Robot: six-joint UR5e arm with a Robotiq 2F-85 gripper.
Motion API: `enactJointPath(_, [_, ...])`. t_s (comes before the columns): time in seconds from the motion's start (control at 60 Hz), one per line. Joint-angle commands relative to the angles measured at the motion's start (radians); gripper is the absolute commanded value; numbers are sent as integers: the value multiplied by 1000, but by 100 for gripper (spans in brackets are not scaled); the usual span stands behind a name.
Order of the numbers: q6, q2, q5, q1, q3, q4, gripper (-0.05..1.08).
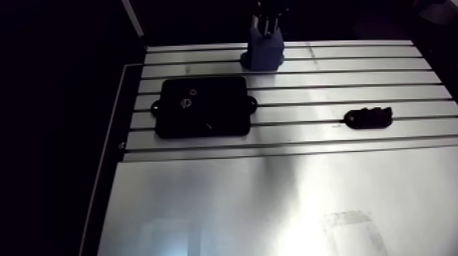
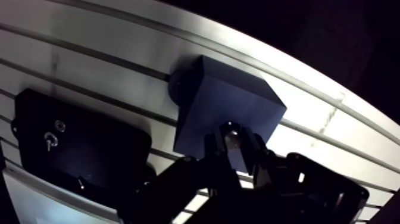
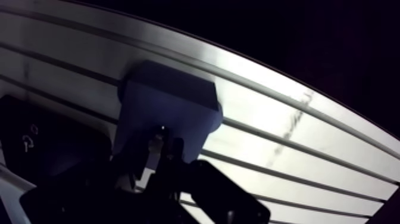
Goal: Pick up the M10 bolt and insert it into the hex recess until seated.
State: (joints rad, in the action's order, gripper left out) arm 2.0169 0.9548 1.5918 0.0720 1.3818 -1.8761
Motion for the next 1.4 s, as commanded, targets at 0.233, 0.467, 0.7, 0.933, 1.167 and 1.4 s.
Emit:
enactJointPath(0.233, [62,1,1,-1,-1,1,71])
enactJointPath(0.467, [94,1,1,-3,-1,1,71])
enactJointPath(0.7, [107,1,3,-1,1,1,71])
enactJointPath(0.933, [107,1,7,-1,1,-2,29])
enactJointPath(1.167, [105,6,7,-1,-2,-8,21])
enactJointPath(1.4, [65,12,1,-1,-25,-8,19])
